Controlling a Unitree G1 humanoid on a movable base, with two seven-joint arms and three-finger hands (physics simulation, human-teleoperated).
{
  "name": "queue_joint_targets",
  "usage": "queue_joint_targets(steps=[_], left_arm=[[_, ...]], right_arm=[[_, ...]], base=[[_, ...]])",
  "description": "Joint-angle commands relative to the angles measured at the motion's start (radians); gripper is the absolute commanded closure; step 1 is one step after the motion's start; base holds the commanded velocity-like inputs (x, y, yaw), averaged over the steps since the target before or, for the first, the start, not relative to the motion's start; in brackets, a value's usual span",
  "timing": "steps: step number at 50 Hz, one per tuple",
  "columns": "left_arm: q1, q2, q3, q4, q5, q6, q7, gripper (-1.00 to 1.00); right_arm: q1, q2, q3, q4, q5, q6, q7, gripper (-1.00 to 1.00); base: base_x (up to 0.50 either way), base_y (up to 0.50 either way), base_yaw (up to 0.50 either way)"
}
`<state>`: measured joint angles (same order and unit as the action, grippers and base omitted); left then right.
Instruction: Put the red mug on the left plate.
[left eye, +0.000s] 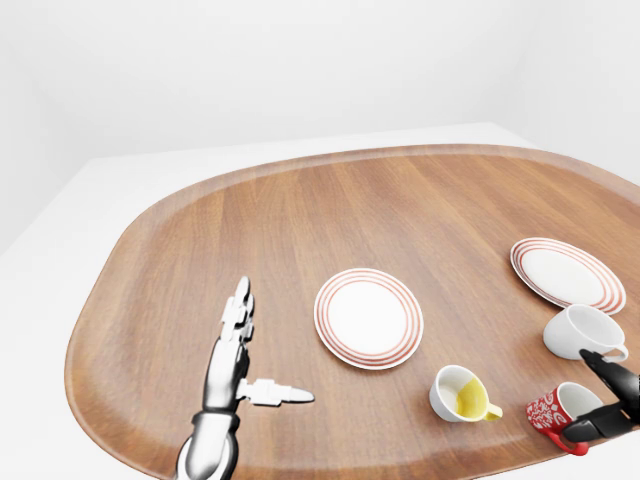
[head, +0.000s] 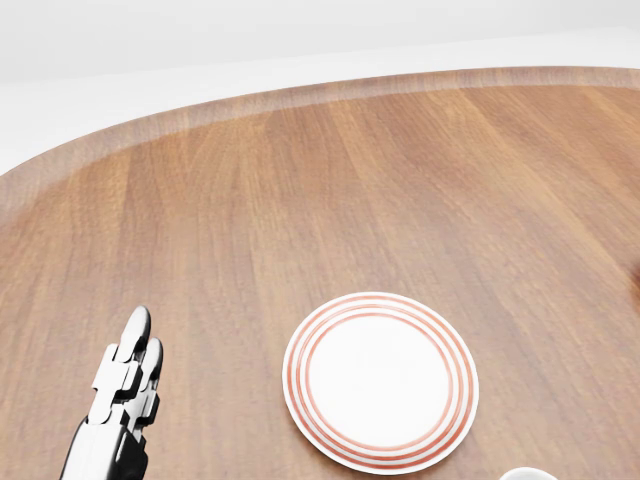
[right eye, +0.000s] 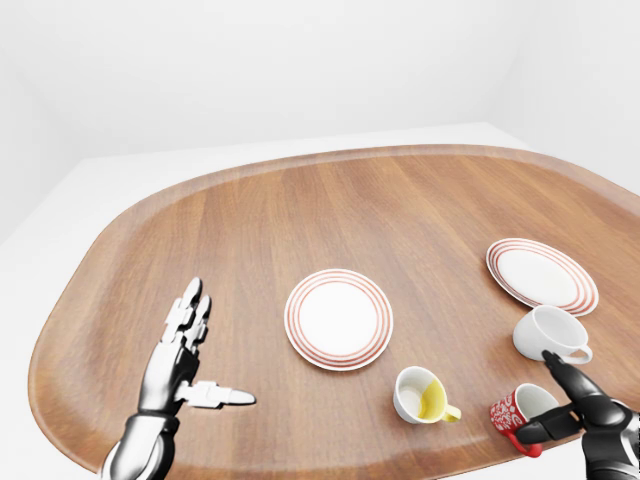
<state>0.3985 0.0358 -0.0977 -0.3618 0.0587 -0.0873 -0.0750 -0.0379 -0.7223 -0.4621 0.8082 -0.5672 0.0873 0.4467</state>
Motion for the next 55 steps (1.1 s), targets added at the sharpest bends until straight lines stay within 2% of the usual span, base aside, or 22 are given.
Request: queue_joint_targets(steps=[1,10,15,16,17,18,26,37,40,45,49,52,55], left_arm=[[-0.001,0.001,-0.001,0.003,0.0,0.0,0.002,-1.0],[-0.003,0.001,0.001,0.003,-0.003,0.0,0.0,-1.0],[0.0,0.0,0.001,0.0,-0.001,0.0,-0.001,-1.0],[0.0,0.001,0.001,0.0,-0.001,0.0,-0.001,-1.0],[0.0,0.0,0.001,0.0,-0.001,0.0,-0.001,-1.0],[-0.001,0.0,0.002,0.0,-0.001,0.0,-0.001,-1.0],[0.004,0.0,0.002,-0.002,-0.002,0.0,-0.001,-1.0],[0.002,0.0,0.001,0.001,-0.002,0.0,-0.001,-1.0],[-0.002,-0.001,0.0,0.003,0.001,0.0,0.001,-1.0],[0.0,0.001,0.003,0.002,-0.004,0.0,-0.002,-1.0],[0.0,0.0,0.009,0.004,-0.009,0.0,-0.006,-1.0],[0.002,-0.001,0.011,0.002,-0.011,0.0,-0.009,-1.0],[0.004,-0.002,0.014,0.002,-0.013,0.0,-0.011,-1.0]], right_arm=[[-0.055,-0.021,0.073,0.129,0.04,-0.009,-0.052,-1.0],[-0.06,-0.031,0.104,0.173,0.073,-0.03,-0.071,-1.0],[-0.077,-0.03,0.136,0.229,0.081,-0.054,-0.08,-1.0],[-0.076,-0.03,0.141,0.233,0.082,-0.058,-0.087,-0.75],[-0.076,-0.03,0.142,0.233,0.084,-0.057,-0.088,0.08],[-0.075,-0.032,0.142,0.229,0.088,-0.055,-0.087,1.0],[-0.019,-0.021,0.109,0.1,0.072,-0.003,-0.049,1.0],[0.0,-0.01,0.066,0.071,0.037,0.0,-0.03,1.0],[0.022,-0.006,0.054,-0.019,0.005,0.0,-0.02,1.0],[0.046,0.046,-0.047,-0.405,-0.123,0.0,0.038,1.0],[-0.034,0.068,-0.071,-0.602,-0.258,0.0,0.104,1.0],[-0.119,0.062,-0.049,-0.714,-0.344,0.0,0.197,1.0],[-0.244,0.048,-0.002,-0.724,-0.388,0.0,0.217,1.0]], base=[[0.0,0.0,0.0],[0.0,0.0,0.0],[0.0,0.0,0.0],[0.0,0.0,0.0],[0.0,0.0,0.0],[0.0,0.0,0.0],[0.0,0.0,0.0],[0.0,0.0,0.0],[0.0,0.0,0.0],[0.0,0.0,0.0],[0.0,0.0,0.0],[0.0,0.0,0.0],[0.0,0.0,0.0]])
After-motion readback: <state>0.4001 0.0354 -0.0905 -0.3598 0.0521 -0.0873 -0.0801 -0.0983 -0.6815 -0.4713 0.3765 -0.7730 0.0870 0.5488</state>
